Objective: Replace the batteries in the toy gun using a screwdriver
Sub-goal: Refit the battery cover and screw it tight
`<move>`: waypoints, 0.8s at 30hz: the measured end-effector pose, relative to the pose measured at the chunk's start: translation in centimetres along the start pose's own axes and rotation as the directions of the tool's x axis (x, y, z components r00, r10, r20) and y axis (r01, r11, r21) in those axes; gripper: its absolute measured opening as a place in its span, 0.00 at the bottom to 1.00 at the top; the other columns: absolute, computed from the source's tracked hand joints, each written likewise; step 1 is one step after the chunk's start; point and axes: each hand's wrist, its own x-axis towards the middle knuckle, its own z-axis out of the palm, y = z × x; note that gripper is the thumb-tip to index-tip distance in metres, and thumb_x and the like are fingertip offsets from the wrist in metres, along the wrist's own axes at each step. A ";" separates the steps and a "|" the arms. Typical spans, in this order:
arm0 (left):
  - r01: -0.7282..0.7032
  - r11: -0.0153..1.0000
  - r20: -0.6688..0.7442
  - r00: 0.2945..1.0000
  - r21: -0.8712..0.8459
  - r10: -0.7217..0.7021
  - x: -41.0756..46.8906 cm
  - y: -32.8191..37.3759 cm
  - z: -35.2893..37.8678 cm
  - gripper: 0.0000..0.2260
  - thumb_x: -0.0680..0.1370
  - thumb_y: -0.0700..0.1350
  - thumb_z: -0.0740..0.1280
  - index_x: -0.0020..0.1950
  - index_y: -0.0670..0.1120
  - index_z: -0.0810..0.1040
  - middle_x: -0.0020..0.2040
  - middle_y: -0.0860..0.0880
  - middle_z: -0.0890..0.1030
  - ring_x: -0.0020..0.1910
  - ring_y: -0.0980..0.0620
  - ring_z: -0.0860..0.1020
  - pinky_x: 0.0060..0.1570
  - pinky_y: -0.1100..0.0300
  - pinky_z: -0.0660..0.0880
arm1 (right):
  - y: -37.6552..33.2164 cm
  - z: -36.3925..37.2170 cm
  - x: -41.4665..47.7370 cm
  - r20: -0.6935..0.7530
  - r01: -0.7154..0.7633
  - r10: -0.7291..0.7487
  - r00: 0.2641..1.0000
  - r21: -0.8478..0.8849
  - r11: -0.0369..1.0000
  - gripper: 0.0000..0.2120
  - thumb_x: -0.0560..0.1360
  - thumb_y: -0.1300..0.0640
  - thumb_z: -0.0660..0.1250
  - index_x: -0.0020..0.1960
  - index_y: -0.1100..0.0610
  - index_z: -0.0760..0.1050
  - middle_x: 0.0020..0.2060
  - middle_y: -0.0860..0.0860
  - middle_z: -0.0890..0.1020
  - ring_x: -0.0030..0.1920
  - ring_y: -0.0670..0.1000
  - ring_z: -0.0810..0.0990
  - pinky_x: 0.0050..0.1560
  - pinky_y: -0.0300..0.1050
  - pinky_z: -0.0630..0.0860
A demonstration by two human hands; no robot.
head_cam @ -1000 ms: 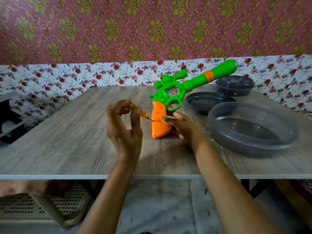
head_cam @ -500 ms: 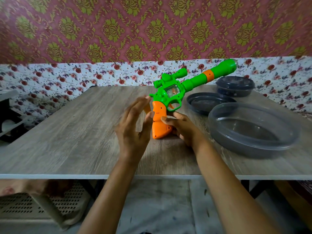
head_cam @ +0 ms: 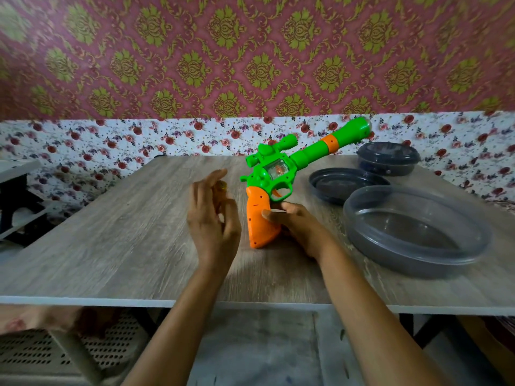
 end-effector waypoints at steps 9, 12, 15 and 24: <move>0.398 0.861 0.480 0.715 0.317 -0.508 4.9 -4.8 1.9 0.22 0.73 0.55 0.70 0.64 0.49 0.75 0.55 0.47 0.79 0.53 0.52 0.76 0.48 0.60 0.71 | 0.1 0.6 0.4 -0.044 -0.021 0.017 0.999 -0.101 0.995 0.08 0.71 0.57 0.71 0.50 0.55 0.78 0.49 0.53 0.82 0.50 0.50 0.79 0.53 0.40 0.75; 0.473 0.838 0.555 0.634 0.273 -0.538 4.5 -6.2 2.2 0.23 0.72 0.56 0.70 0.66 0.52 0.73 0.53 0.45 0.81 0.55 0.48 0.79 0.44 0.57 0.74 | 0.2 0.5 0.7 -0.033 -0.013 0.009 0.999 -0.151 0.988 0.16 0.70 0.55 0.71 0.56 0.60 0.78 0.52 0.55 0.82 0.51 0.49 0.78 0.54 0.41 0.73; 0.502 0.833 0.583 0.614 0.230 -0.531 4.6 -6.5 2.2 0.23 0.73 0.53 0.70 0.66 0.52 0.72 0.49 0.44 0.82 0.38 0.55 0.80 0.29 0.64 0.69 | 0.3 0.3 0.8 0.001 -0.021 0.022 1.000 -0.149 0.989 0.15 0.70 0.55 0.72 0.55 0.59 0.78 0.50 0.53 0.82 0.50 0.48 0.78 0.52 0.40 0.73; 0.597 0.800 0.540 0.655 0.058 -0.528 4.6 -6.7 1.7 0.15 0.70 0.44 0.75 0.56 0.46 0.79 0.51 0.47 0.80 0.46 0.55 0.79 0.53 0.53 0.78 | 0.4 0.9 0.8 0.041 -0.046 0.050 0.998 -0.092 0.995 0.15 0.70 0.58 0.71 0.56 0.57 0.77 0.54 0.55 0.82 0.54 0.51 0.79 0.61 0.45 0.74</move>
